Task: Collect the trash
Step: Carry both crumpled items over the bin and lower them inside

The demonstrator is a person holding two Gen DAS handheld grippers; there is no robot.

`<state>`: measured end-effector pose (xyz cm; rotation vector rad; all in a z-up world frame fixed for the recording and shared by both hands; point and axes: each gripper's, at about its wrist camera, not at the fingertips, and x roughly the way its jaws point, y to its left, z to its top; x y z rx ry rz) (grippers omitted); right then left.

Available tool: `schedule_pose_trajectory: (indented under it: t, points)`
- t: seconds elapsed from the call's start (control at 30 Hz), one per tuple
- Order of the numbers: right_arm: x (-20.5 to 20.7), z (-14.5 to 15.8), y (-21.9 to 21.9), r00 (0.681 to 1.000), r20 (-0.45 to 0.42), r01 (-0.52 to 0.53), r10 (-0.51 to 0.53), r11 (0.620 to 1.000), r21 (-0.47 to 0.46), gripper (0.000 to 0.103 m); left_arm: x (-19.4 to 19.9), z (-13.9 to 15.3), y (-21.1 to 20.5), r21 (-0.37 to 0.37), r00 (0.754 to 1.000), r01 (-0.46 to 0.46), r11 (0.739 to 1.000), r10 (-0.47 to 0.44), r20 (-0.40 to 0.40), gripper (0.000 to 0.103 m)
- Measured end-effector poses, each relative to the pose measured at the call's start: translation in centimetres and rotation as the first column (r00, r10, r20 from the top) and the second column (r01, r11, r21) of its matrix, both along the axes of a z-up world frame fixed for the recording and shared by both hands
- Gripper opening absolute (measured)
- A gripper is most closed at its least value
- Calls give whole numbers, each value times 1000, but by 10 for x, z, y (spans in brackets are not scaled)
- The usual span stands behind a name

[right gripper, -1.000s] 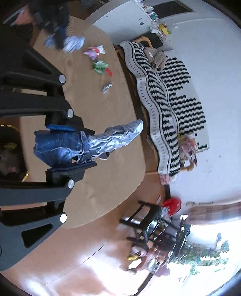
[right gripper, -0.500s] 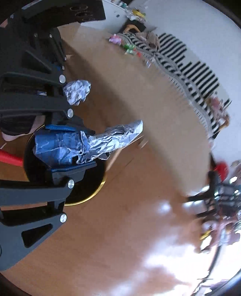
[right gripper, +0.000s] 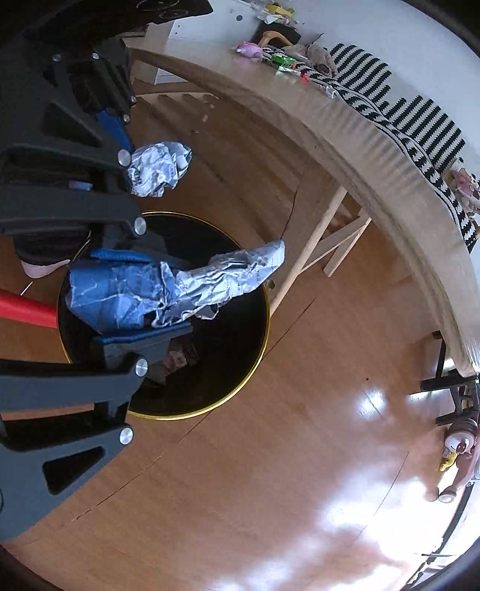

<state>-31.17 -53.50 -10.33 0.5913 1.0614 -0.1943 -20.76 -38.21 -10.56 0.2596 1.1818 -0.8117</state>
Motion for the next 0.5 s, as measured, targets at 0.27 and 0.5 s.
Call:
schedule_pose_trajectory:
  t: [0.27,0.5]
  points:
    - [5,0,-4,1000,-6,9,-9,1000,-1,28,-7,3,1,-8,1000,-2,1000,2,-6,17]
    - [5,1,-4,1000,-7,17,-17,1000,-2,28,-10,7,-4,-3,1000,2,1000,-2,0,17]
